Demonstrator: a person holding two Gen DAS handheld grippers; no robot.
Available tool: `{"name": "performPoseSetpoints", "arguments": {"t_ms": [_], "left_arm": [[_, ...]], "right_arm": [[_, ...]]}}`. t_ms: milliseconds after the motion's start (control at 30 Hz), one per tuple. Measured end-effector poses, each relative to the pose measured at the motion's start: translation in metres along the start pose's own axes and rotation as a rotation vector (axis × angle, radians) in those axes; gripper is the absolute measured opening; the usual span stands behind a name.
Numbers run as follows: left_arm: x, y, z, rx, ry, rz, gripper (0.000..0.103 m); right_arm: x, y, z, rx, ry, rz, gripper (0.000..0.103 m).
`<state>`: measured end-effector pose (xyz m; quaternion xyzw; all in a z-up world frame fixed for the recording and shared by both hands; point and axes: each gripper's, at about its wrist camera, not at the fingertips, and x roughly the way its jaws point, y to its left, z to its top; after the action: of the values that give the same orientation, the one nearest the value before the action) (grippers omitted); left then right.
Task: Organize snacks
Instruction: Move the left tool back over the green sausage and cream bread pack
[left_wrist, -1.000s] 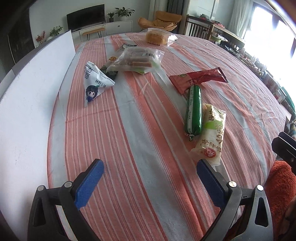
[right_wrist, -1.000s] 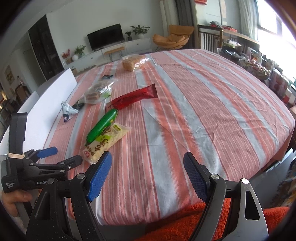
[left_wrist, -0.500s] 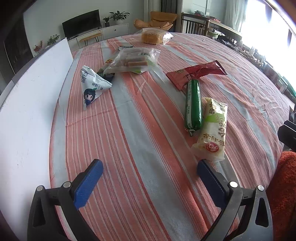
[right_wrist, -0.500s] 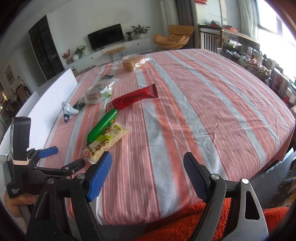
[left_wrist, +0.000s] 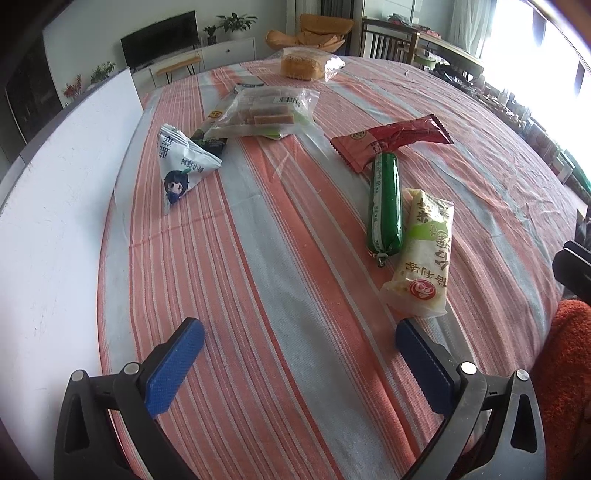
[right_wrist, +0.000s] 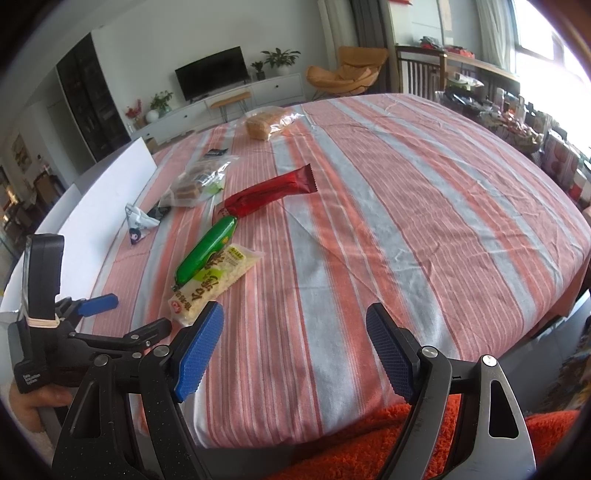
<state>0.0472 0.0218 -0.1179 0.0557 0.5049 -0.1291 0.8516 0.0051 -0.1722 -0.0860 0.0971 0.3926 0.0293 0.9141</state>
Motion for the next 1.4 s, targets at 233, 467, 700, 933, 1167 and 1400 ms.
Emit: {"name": "performPoseSetpoints", "arguments": {"t_ms": [233, 467, 700, 933, 1167, 1400], "left_arm": [[-0.027, 0.012, 0.025, -0.043, -0.045, -0.089, 0.102], [-0.022, -0.010, 0.058, 0.020, -0.044, -0.144, 0.096], [0.019, -0.043, 0.095, 0.073, 0.035, -0.177, 0.078], [0.043, -0.045, 0.098, 0.071, 0.069, -0.135, 0.073], [0.045, -0.040, 0.099, 0.051, 0.070, -0.146, 0.073], [0.047, -0.030, 0.104, -0.010, 0.075, -0.169, 0.073]], "right_arm": [[0.001, -0.011, 0.000, 0.059, 0.009, 0.038, 0.082], [-0.001, -0.010, -0.001, 0.054, 0.003, 0.034, 0.082], [-0.003, -0.009, -0.001, 0.044, -0.002, 0.025, 0.082], [-0.003, -0.011, -0.001, 0.049, 0.005, 0.041, 0.082], [-0.002, -0.010, -0.001, 0.049, 0.008, 0.048, 0.082], [-0.002, -0.010, -0.001, 0.045, 0.009, 0.046, 0.082]]}}
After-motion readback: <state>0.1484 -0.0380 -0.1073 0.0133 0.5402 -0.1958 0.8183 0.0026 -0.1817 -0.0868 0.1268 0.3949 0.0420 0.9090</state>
